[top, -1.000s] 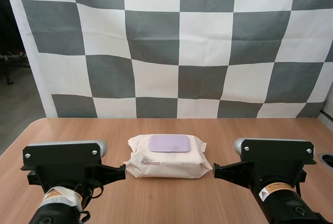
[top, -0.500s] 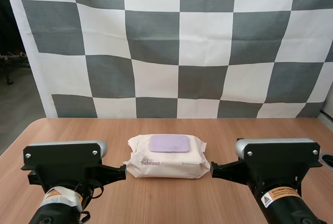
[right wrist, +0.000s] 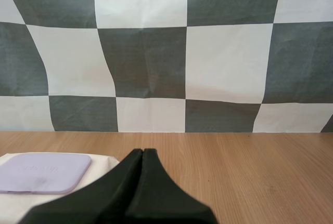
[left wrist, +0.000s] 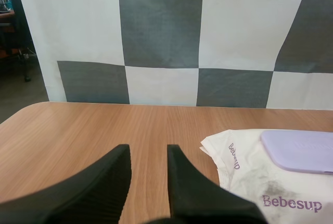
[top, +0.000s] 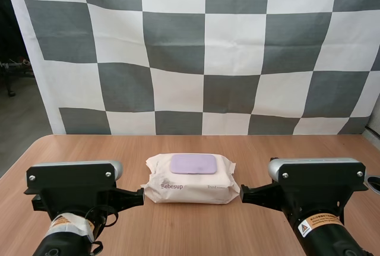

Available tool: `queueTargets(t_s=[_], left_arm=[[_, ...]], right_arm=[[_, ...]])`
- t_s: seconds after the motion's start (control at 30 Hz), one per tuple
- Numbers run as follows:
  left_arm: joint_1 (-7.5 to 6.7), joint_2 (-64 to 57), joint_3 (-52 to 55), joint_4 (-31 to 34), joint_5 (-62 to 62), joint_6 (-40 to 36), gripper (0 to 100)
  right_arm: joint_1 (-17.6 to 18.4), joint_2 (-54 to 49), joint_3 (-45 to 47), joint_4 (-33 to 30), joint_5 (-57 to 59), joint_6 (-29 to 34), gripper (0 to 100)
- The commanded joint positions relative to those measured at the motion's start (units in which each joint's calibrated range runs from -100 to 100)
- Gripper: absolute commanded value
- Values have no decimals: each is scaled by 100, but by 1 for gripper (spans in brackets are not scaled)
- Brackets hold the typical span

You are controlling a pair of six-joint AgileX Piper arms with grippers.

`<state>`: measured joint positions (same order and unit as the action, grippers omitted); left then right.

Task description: Open the wet wipes lid

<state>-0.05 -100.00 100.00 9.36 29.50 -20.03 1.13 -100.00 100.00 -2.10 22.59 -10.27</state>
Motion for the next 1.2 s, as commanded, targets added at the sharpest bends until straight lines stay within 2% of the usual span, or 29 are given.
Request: queueTargets(t_s=[0.0, 0.17, 0.27, 0.53, 0.63, 0.73, 0.8, 0.9, 1.03, 1.17], left_arm=[[-4, 0, 0, 1, -3, 0, 41], [-2, 0, 0, -11, -146, 0, 41], [-2, 0, 0, -11, -745, 0, 41], [-2, 0, 0, -11, -3208, 0, 41], [-2, 0, 0, -11, -4471, 0, 41], [-2, 0, 0, -11, -6267, 0, 41], [-2, 0, 0, -11, -7580, 0, 41], [-2, 0, 0, -11, -8867, 0, 41], [-2, 0, 0, -11, -9310, 0, 41], [-2, 0, 0, -11, -9310, 0, 41]], right_arm=[[-1, 0, 0, 6, 3, 2, 0], [-2, 0, 0, 6, -17, 2, 0], [-2, 0, 0, 6, -252, 2, 0], [-2, 0, 0, 120, -574, 10, 0], [-2, 0, 0, 133, -1212, 10, 0], [-2, 0, 0, 133, -2869, 10, 0], [-2, 0, 0, 133, -4718, 10, 0], [-2, 0, 0, 133, -7474, 10, 0], [-2, 0, 0, 133, -9655, 10, 0], [-2, 0, 0, 147, -10390, 10, 0]])
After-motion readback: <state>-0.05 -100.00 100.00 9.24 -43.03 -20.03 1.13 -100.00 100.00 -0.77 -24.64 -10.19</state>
